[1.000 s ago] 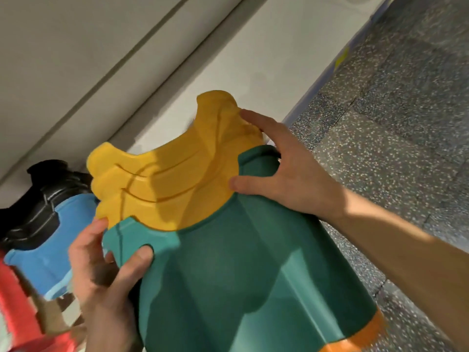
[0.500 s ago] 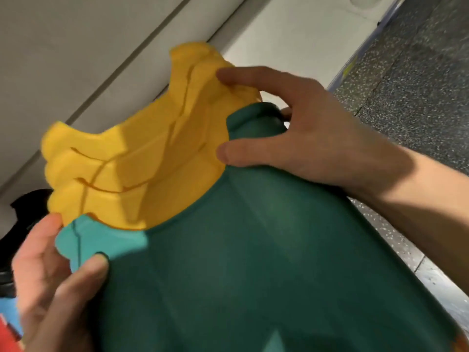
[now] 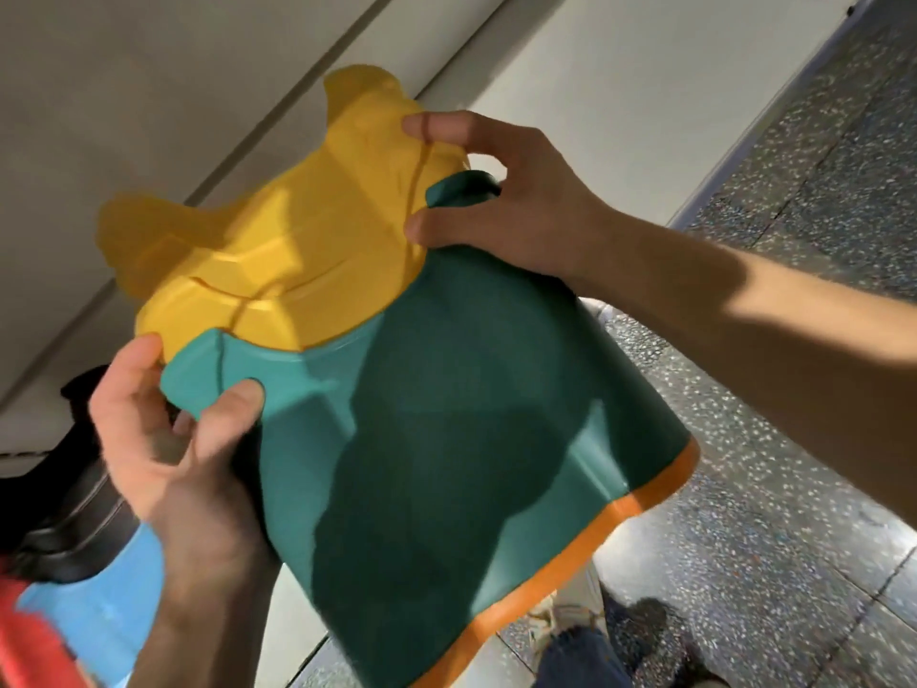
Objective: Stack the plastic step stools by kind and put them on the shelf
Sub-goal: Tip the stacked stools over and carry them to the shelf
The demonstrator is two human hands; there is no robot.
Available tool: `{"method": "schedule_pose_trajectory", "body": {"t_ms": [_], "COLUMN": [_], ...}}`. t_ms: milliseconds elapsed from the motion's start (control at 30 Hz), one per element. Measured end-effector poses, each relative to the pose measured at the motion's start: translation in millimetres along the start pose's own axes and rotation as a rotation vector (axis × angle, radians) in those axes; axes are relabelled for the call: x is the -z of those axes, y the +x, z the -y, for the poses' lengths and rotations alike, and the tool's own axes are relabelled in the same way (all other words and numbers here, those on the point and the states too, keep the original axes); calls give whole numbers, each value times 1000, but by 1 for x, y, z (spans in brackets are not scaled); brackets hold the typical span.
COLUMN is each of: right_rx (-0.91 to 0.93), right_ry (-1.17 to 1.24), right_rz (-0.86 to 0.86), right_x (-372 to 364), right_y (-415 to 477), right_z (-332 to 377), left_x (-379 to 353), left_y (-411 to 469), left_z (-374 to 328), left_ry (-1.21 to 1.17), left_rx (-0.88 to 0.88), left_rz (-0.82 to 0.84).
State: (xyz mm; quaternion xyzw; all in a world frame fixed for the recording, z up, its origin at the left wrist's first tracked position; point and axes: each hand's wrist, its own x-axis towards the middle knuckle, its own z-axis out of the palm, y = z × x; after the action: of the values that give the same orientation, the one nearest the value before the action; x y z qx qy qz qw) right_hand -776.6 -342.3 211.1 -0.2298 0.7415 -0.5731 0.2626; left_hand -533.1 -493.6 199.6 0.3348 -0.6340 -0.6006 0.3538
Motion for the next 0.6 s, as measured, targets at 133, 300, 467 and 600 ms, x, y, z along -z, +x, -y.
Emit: {"method": "schedule_pose_trajectory", "body": {"t_ms": [133, 300, 467, 600], "right_rx": [24, 24, 68, 62], "right_ry": [10, -44, -238, -423], "right_rz": [62, 121, 132, 180], "right_x": [-21, -47, -44, -33], "right_y": [28, 65, 56, -4], "right_z": [3, 11, 14, 8], "left_x": [25, 49, 44, 25], "left_y": [27, 64, 66, 43], "left_z": [28, 57, 53, 34], "left_ry": [-58, 19, 41, 215], "left_rx": [72, 115, 88, 33], "left_rz": [-53, -2, 25, -24]}}
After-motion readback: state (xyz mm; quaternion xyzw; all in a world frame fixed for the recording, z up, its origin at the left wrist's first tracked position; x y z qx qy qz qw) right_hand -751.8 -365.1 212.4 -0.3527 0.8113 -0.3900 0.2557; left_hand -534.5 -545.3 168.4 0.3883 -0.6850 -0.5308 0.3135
